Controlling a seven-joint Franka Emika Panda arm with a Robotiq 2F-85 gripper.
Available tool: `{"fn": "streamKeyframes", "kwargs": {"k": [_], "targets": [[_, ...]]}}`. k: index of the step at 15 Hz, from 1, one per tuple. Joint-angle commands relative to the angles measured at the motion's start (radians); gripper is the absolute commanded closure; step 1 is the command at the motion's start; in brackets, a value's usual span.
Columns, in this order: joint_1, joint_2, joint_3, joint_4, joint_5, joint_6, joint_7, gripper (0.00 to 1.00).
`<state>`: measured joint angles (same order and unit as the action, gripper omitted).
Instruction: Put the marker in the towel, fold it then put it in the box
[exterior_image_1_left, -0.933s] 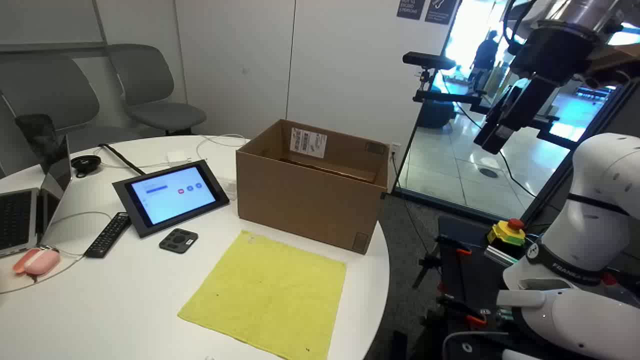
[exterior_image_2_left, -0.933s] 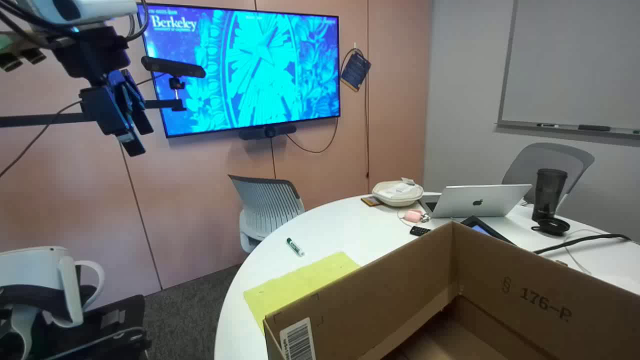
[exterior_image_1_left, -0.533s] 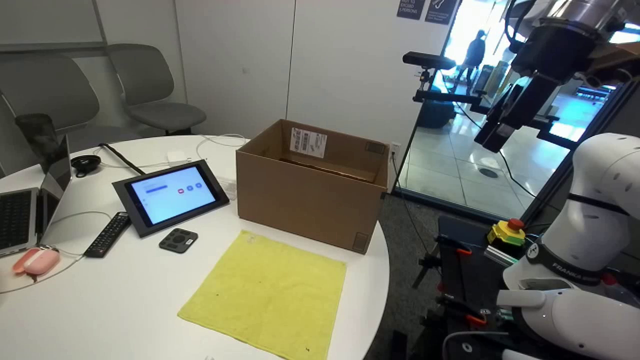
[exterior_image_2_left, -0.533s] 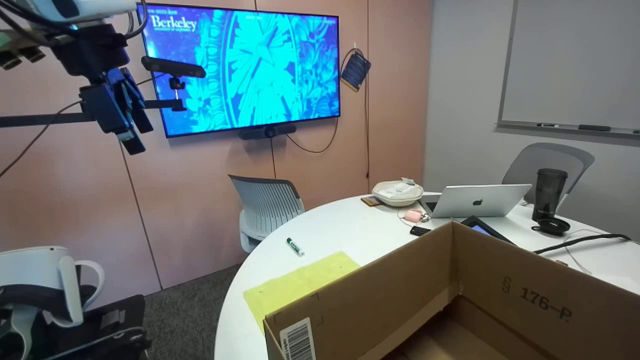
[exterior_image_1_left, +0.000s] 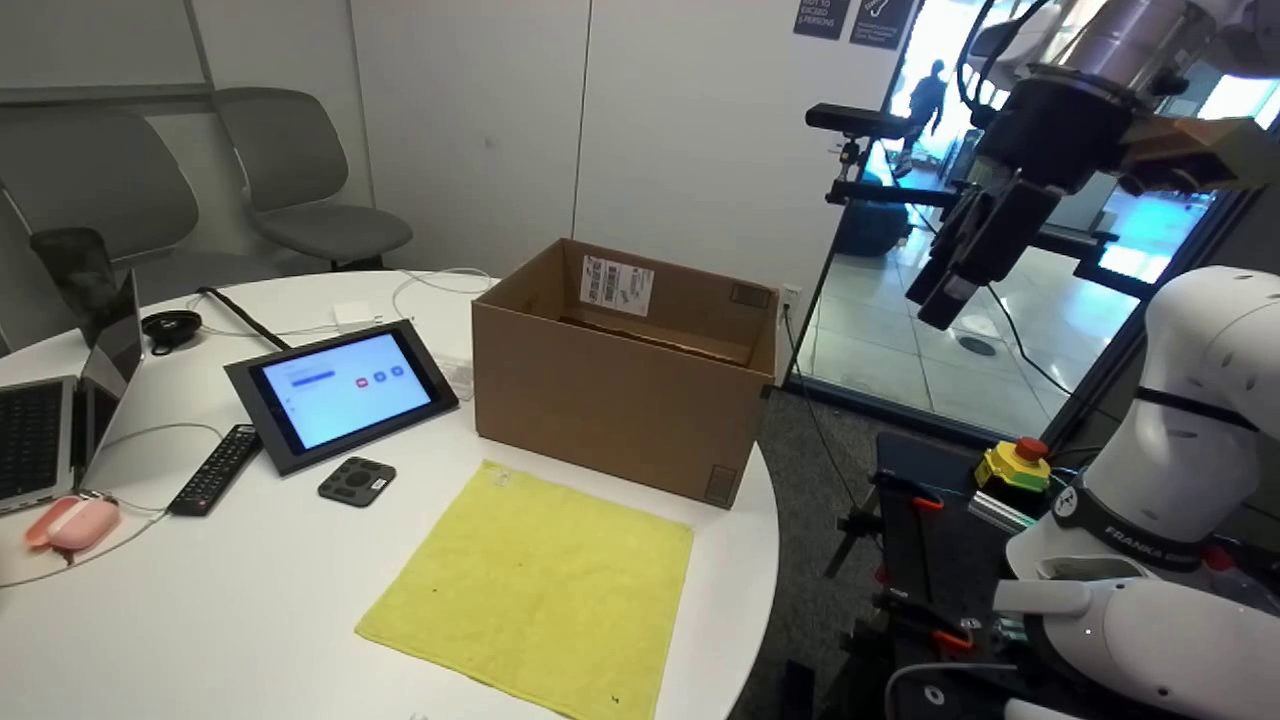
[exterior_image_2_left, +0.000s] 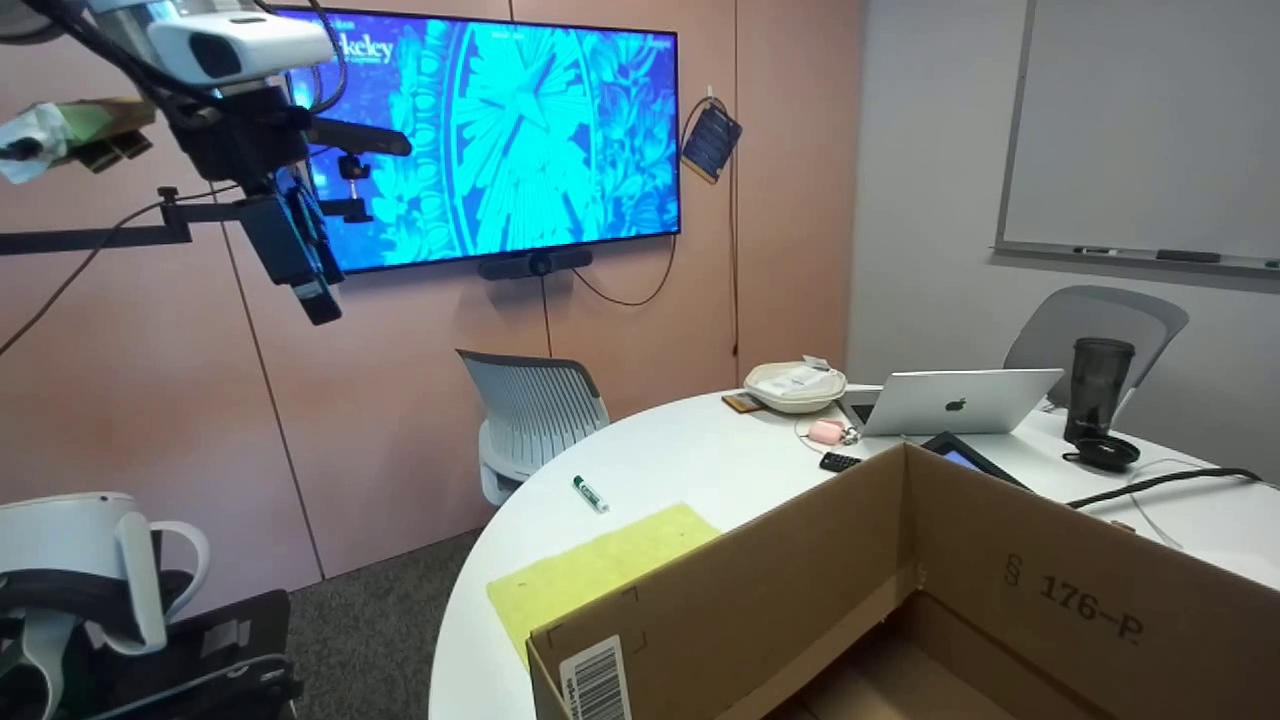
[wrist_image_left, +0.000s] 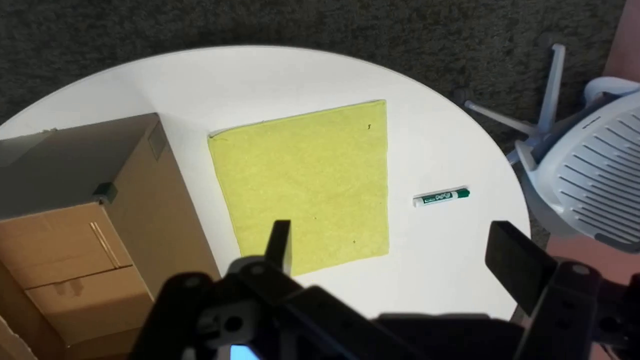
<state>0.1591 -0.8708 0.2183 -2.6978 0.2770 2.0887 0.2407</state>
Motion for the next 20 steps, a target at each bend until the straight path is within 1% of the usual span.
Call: {"fn": "streamKeyframes", "kwargs": {"k": [1, 2, 4, 5, 7, 10, 13, 14, 16, 18, 20], "targets": [[0.001, 0.182, 0.044, 0.098, -0.036, 0.121, -0.034, 0.00], [0.004, 0.250, 0.067, 0.132, -0.048, 0.166, -0.032, 0.00], [0.008, 0.355, 0.094, 0.195, -0.079, 0.229, -0.029, 0.00], [0.009, 0.398, 0.113, 0.233, -0.098, 0.239, -0.010, 0.00], [0.017, 0.484, 0.155, 0.334, -0.139, 0.219, 0.034, 0.00], [0.014, 0.649, 0.219, 0.495, -0.228, 0.196, 0.112, 0.00], [0.031, 0.807, 0.253, 0.649, -0.336, 0.177, 0.181, 0.00], [0.042, 0.862, 0.258, 0.699, -0.382, 0.170, 0.207, 0.00], [0.082, 0.959, 0.245, 0.779, -0.452, 0.161, 0.227, 0.00], [0.131, 1.064, 0.215, 0.864, -0.514, 0.169, 0.230, 0.00], [0.179, 1.162, 0.176, 0.946, -0.546, 0.170, 0.206, 0.00]]}}
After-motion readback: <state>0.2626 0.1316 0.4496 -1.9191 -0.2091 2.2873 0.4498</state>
